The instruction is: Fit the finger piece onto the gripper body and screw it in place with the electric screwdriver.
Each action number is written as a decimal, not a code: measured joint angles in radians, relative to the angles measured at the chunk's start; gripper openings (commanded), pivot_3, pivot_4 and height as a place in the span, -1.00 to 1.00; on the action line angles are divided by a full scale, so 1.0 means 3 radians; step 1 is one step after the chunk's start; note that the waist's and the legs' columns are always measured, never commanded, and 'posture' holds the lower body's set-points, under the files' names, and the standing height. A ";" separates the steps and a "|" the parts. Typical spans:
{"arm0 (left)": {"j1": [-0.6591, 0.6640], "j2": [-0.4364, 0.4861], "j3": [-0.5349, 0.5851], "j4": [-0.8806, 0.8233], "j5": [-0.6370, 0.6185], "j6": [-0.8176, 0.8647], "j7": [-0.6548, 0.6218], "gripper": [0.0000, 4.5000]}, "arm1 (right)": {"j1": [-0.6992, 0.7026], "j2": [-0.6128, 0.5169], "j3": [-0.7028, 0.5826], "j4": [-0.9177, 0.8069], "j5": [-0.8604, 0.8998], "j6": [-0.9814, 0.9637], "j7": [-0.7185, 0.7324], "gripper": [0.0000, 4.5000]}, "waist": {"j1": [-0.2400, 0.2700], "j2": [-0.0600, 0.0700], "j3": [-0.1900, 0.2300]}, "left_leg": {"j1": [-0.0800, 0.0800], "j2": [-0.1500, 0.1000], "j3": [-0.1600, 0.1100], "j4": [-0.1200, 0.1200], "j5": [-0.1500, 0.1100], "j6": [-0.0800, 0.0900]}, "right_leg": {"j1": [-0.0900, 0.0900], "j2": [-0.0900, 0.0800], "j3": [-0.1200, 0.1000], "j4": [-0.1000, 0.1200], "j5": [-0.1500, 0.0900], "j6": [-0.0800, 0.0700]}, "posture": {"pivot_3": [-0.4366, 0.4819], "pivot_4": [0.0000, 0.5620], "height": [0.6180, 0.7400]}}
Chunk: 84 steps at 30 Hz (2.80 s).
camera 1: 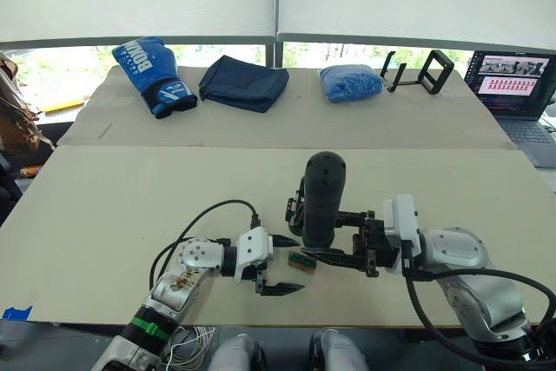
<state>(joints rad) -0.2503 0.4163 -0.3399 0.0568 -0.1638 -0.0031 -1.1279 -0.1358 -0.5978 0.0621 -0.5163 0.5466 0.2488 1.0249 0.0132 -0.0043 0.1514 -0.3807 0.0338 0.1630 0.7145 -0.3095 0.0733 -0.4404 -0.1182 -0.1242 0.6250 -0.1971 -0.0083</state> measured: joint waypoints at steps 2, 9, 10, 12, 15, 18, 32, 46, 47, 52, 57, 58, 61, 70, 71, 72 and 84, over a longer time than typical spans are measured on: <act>0.0000 0.0000 0.0000 -0.0001 0.0000 0.0003 0.0001 1.00 | 0.0000 0.0000 0.0000 0.0000 -0.0013 0.0000 0.0000 -0.15 | 0.0000 0.0000 0.0000 | 0.0000 0.0000 0.0000 0.0000 0.0000 0.0000 | 0.0000 0.0000 0.0000 0.0000 0.0000 0.0000 | -0.05 -0.47 1.00; 0.0000 0.0000 0.0000 -0.0002 0.0000 0.0004 0.0001 1.00 | 0.0001 0.0000 0.0000 0.0001 -0.0022 0.0000 0.0000 -0.15 | 0.0000 0.0000 0.0000 | 0.0000 0.0000 0.0000 0.0000 0.0000 0.0000 | 0.0000 0.0000 0.0000 0.0000 0.0000 0.0000 | -0.05 -0.47 1.00; 0.0000 0.0000 0.0000 -0.0002 0.0000 0.0004 0.0001 1.00 | 0.0001 0.0000 0.0000 0.0001 -0.0028 0.0000 0.0000 -0.15 | 0.0000 0.0000 0.0000 | 0.0000 0.0000 0.0000 0.0000 0.0000 0.0000 | 0.0000 0.0000 0.0000 0.0000 0.0000 0.0000 | -0.05 -0.47 1.00; 0.0000 0.0000 0.0000 -0.0002 0.0000 0.0005 0.0001 1.00 | 0.0001 0.0000 0.0000 0.0001 -0.0039 0.0000 0.0000 -0.15 | 0.0000 0.0000 0.0000 | 0.0000 0.0000 0.0000 0.0000 0.0000 0.0000 | 0.0000 0.0000 0.0000 0.0000 0.0000 0.0000 | -0.05 -0.47 1.00; 0.0000 0.0000 0.0000 -0.0002 0.0000 0.0005 0.0001 1.00 | 0.0001 0.0001 0.0000 0.0001 -0.0041 0.0000 0.0000 -0.15 | 0.0000 0.0000 0.0000 | 0.0000 0.0000 0.0000 0.0000 0.0000 0.0000 | 0.0000 0.0000 0.0000 0.0000 0.0000 0.0000 | -0.05 -0.47 1.00; 0.0000 0.0000 0.0000 -0.0002 0.0000 0.0005 0.0002 1.00 | 0.0001 0.0008 0.0007 0.0003 -0.0044 0.0000 -0.0003 -0.15 | 0.0000 0.0000 0.0000 | 0.0000 0.0000 0.0000 0.0000 0.0000 0.0000 | 0.0000 -0.0001 0.0000 0.0000 0.0000 0.0000 | -0.05 -0.47 1.00; 0.0011 0.0000 0.0013 0.0033 -0.0022 -0.0082 -0.0013 1.00 | 0.0024 0.0032 -0.0022 0.0010 0.0101 0.0073 -0.0018 -0.15 | -0.0002 0.0000 0.0000 | -0.0002 0.0000 0.0000 0.0000 0.0000 0.0000 | -0.0001 -0.0013 -0.0003 0.0000 0.0000 0.0000 | -0.05 -0.47 1.00; 0.0154 0.0152 0.0278 0.0123 -0.0425 -0.0210 -0.0311 1.00 | 0.0014 -0.0124 -0.0405 -0.0195 0.0570 0.0243 -0.0125 -0.15 | -0.0014 -0.0002 0.0002 | -0.0014 0.0001 0.0000 -0.0001 0.0001 -0.0002 | -0.0014 -0.0013 -0.0003 0.0000 0.0000 0.0000 | -0.05 -0.47 1.00; 0.0197 0.0169 0.0340 0.0121 -0.0502 -0.0210 -0.0343 1.00 | 0.0014 -0.0138 -0.0444 -0.0215 0.0627 0.0274 -0.0143 -0.15 | -0.0012 -0.0002 0.0002 | -0.0016 0.0001 0.0000 -0.0001 0.0001 -0.0002 | -0.0016 -0.0013 -0.0003 0.0000 0.0001 0.0000 | -0.05 -0.47 1.00; 0.0334 0.0281 0.0599 -0.0076 -0.0876 -0.0033 -0.0465 1.00 | 0.0014 -0.0256 -0.0637 -0.0250 0.0836 0.0353 -0.0156 -0.15 | 0.0002 -0.0004 0.0004 | -0.0024 -0.0001 0.0000 0.0002 0.0000 0.0000 | -0.0018 -0.0013 -0.0003 -0.0001 0.0001 0.0000 | -0.05 -0.47 1.00; 0.0284 0.0488 0.0889 -0.0157 -0.1181 0.0326 -0.0504 1.00 | -0.0067 -0.0360 -0.0849 -0.0247 0.1014 0.0463 -0.0258 -0.15 | -0.0003 -0.0004 0.0004 | -0.0023 -0.0001 0.0001 0.0002 0.0001 -0.0001 | -0.0020 -0.0003 -0.0004 0.0000 0.0001 0.0001 | -0.05 -0.47 1.00; 0.0241 0.0488 0.0959 -0.0159 -0.1249 0.0407 -0.0485 1.00 | -0.0136 -0.0377 -0.0890 -0.0221 0.1082 0.0528 -0.0294 -0.15 | -0.0003 -0.0004 0.0004 | -0.0023 -0.0001 0.0001 0.0002 0.0001 -0.0001 | -0.0019 -0.0001 -0.0004 0.0000 0.0001 0.0001 | -0.05 -0.47 1.00; 0.0111 0.0467 0.1065 -0.0238 -0.1403 0.0577 -0.0448 1.00 | -0.0362 -0.0428 -0.0961 -0.0096 0.1241 0.0660 -0.0377 -0.15 | -0.0003 -0.0006 0.0005 | -0.0024 -0.0001 0.0003 0.0002 0.0001 -0.0001 | -0.0018 0.0004 -0.0002 -0.0002 0.0002 0.0002 | -0.05 -0.47 1.00; -0.0260 0.0275 0.1206 -0.0271 -0.1554 0.0743 -0.0258 1.00 | -0.0992 -0.0465 -0.0963 0.0268 0.1369 0.0868 -0.0393 -0.15 | -0.0005 -0.0007 0.0006 | -0.0022 -0.0001 0.0007 0.0002 0.0006 -0.0008 | -0.0017 0.0015 -0.0001 -0.0002 0.0002 0.0002 | -0.05 -0.47 1.00; -0.0288 0.0263 0.1213 -0.0271 -0.1554 0.0745 -0.0237 1.00 | -0.1025 -0.0465 -0.0960 0.0293 0.1371 0.0888 -0.0386 -0.15 | -0.0005 -0.0007 0.0007 | -0.0022 -0.0001 0.0007 0.0002 0.0006 -0.0008 | -0.0017 0.0015 -0.0001 -0.0002 0.0002 0.0002 | -0.05 -0.47 1.00; -0.0329 0.0244 0.1214 -0.0263 -0.1554 0.0755 -0.0219 1.00 | -0.1076 -0.0461 -0.0939 0.0338 0.1370 0.0907 -0.0379 -0.15 | -0.0005 -0.0007 0.0007 | -0.0023 -0.0001 0.0008 0.0002 0.0006 -0.0008 | -0.0017 0.0015 0.0000 -0.0002 0.0002 0.0002 | -0.05 -0.47 1.00; -0.0648 0.0314 0.1147 0.0262 -0.1292 0.0745 -0.0462 1.00 | -0.1410 -0.0112 -0.0622 0.0596 0.1100 0.0922 -0.0364 -0.15 | -0.0018 -0.0008 0.0007 | -0.0024 -0.0002 0.0013 0.0002 0.0010 -0.0014 | -0.0021 0.0021 0.0000 0.0000 0.0002 0.0003 | -0.05 -0.47 1.00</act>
<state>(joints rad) -0.4447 0.5104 0.0042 0.1354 -0.5514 0.2203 -1.2666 -0.5590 -0.6315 -0.1245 -0.3376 0.8765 0.5254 0.9156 0.0078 -0.0067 0.1535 -0.3878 0.0333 0.1669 0.7151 -0.3066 0.0690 -0.4467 -0.1120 -0.1243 0.6250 -0.1964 -0.0074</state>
